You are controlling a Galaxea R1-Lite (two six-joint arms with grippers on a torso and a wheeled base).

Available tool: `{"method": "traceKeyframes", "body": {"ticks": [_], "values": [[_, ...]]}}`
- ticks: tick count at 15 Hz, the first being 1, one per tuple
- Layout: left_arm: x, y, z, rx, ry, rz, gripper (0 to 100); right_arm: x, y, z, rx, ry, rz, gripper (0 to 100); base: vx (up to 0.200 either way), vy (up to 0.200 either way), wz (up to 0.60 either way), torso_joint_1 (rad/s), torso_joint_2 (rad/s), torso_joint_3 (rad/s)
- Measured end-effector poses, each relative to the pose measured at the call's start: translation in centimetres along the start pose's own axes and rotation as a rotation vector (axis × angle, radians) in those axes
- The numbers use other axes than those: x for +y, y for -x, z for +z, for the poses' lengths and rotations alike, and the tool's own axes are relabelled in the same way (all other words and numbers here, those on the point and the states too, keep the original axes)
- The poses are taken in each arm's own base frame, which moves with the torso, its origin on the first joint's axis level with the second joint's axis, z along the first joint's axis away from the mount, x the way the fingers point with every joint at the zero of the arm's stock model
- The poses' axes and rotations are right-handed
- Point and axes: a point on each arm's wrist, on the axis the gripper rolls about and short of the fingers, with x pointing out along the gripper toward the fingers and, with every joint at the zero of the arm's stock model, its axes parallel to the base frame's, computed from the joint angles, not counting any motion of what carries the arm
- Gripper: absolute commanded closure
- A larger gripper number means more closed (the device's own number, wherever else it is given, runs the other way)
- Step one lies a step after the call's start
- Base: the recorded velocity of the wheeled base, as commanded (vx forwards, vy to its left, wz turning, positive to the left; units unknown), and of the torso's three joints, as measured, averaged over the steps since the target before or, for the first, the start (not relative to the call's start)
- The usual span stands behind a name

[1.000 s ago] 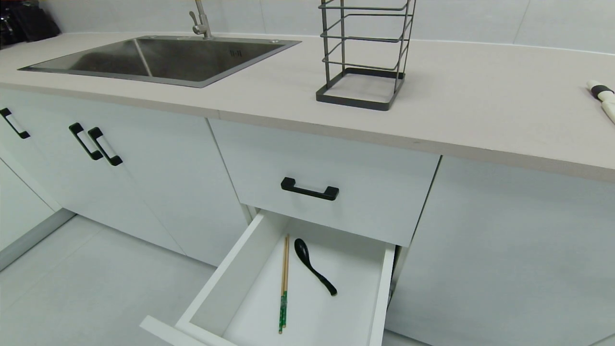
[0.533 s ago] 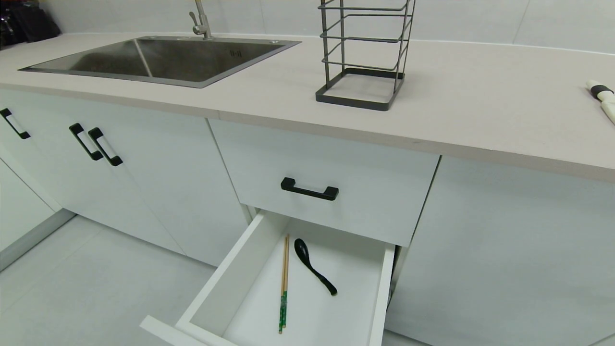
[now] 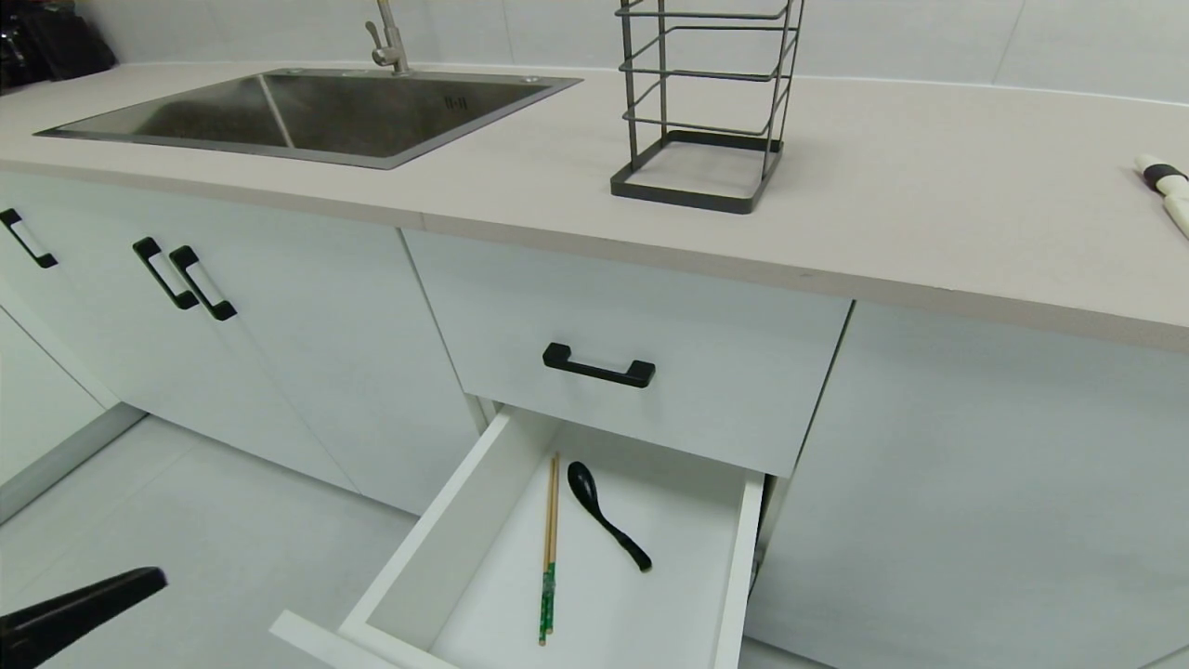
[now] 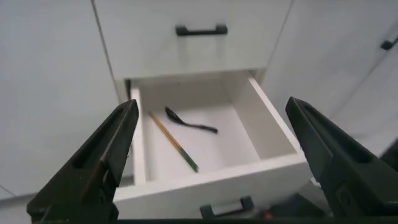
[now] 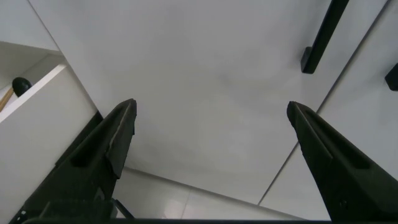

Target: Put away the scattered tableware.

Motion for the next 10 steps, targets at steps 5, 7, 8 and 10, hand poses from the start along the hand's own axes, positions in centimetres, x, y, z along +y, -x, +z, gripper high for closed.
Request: {"method": "traceKeyframes", "body": {"ticks": [5,7,8,10], "values": [[1.1,-3.7,-0.5,0.273,0.120,-0.101,0,0.0,0.0,0.0,0.001,0.000,0.003,0,0.000,0.000,0.00,0.000,0.00,0.000],[1.4,-4.7,-0.7,0.434,0.189,-0.094,0,0.0,0.0,0.0,0.001,0.000,0.003,0,0.000,0.000,0.00,0.000,0.00,0.000],[1.6,-5.3,-0.2,0.484,0.206,-0.088,0,0.0,0.0,0.0,0.001,-0.001,0.003,0,0.000,0.000,0.00,0.000,0.00,0.000],[1.6,-6.0,0.6,0.553,0.207,-0.064,0,0.0,0.0,0.0,0.000,-0.001,0.003,0,0.000,0.000,0.00,0.000,0.00,0.000]]}}
